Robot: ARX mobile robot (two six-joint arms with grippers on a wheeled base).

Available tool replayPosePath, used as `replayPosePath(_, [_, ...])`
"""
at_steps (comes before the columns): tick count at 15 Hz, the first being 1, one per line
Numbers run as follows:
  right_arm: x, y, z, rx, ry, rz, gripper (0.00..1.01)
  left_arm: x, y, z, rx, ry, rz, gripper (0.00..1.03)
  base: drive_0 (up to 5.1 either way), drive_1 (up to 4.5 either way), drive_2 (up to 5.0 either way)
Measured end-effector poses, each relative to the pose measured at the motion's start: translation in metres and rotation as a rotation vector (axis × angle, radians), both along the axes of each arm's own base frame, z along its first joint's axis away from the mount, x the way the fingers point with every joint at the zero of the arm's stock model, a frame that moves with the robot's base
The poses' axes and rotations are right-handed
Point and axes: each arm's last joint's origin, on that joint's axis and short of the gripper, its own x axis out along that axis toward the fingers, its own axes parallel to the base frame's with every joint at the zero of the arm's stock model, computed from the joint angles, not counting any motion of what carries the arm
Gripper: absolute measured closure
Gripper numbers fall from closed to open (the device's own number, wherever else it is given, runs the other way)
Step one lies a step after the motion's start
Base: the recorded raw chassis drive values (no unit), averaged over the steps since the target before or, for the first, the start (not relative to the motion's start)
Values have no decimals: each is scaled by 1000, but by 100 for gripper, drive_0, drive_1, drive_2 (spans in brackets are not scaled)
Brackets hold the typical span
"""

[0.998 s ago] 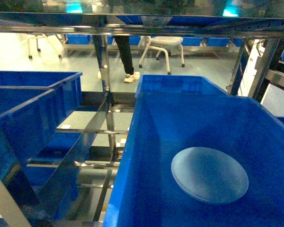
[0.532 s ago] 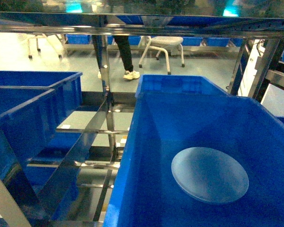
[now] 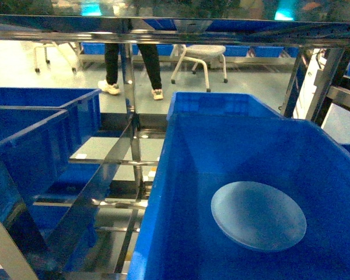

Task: Place blue tray on left shelf second layer neatly

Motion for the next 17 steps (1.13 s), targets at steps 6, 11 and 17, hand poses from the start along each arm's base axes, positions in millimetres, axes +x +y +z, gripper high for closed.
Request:
replayPosePath(6, [0,0,0,0,0,0,3,0,0,0,0,0,0,5,0,0,0])
replayPosePath(11, [0,0,0,0,0,0,3,0,0,0,0,0,0,5,0,0,0])
replayPosePath(17, [0,0,0,0,0,0,3,0,0,0,0,0,0,5,0,0,0])
